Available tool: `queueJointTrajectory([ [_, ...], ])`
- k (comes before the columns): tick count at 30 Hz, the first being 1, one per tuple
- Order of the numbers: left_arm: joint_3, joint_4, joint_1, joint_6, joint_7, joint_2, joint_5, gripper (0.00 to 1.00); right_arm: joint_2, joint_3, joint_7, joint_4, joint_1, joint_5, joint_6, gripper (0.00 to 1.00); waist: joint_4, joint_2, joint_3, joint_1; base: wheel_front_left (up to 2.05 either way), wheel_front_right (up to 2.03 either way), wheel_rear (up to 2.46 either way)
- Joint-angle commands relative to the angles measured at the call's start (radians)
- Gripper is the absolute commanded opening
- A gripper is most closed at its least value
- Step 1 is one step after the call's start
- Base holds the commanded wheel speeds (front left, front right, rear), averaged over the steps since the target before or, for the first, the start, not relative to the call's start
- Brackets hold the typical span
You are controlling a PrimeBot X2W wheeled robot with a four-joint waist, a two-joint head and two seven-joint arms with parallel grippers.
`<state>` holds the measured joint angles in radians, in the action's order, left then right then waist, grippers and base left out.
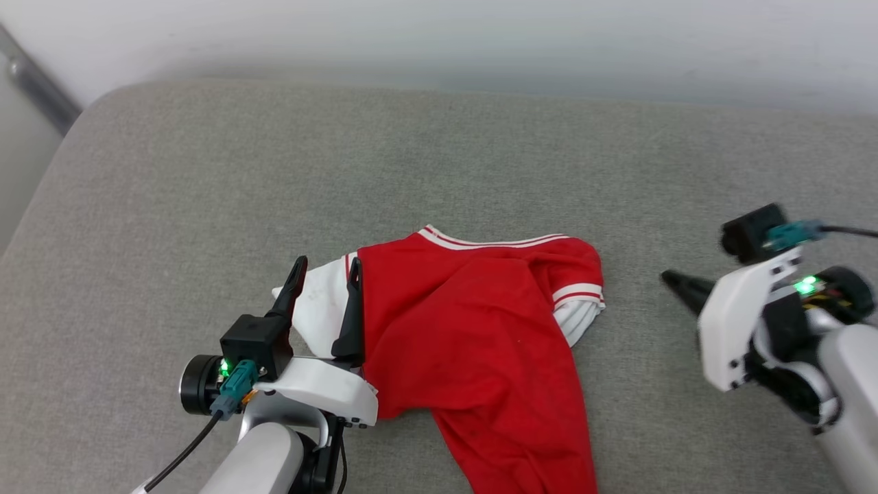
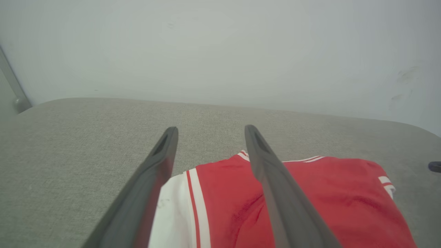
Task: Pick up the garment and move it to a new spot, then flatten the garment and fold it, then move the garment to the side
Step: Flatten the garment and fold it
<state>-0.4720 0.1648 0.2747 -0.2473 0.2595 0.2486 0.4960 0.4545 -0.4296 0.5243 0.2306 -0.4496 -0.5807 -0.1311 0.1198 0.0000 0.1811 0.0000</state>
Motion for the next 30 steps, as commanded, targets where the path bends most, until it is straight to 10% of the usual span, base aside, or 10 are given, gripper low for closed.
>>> queueJointTrajectory([
  [1, 0.004, -0.001, -0.007, 0.000, 0.004, 0.005, 0.000, 1.00, 0.014, 0.025, -0.009, -0.017, 0.015, 0.012, 0.001, 0.00, -0.017, 0.0000, -0.016, 0.0000, 0.00, 0.00, 0.00],
  [16, 0.016, -0.016, -0.063, -0.015, -0.008, 0.038, 0.005, 1.00, -0.218, 0.348, -0.226, -0.196, 0.365, 0.236, 0.001, 0.00, -0.067, 0.0000, -0.100, 0.0000, 0.00, 0.00, 0.00],
  [18, 0.013, -0.033, -0.062, -0.019, -0.020, 0.049, 0.000, 1.00, -0.267, 0.362, -0.252, -0.201, 0.395, 0.260, 0.001, 1.00, -0.073, 0.0000, -0.098, 0.0000, 0.00, 0.00, 0.00],
  [30, -0.001, -0.050, -0.036, -0.020, -0.025, 0.040, -0.002, 1.00, -0.217, 0.336, -0.087, -0.156, 0.338, 0.192, 0.001, 1.00, -0.038, 0.0000, -0.058, 0.0000, 0.00, 0.00, 0.00],
])
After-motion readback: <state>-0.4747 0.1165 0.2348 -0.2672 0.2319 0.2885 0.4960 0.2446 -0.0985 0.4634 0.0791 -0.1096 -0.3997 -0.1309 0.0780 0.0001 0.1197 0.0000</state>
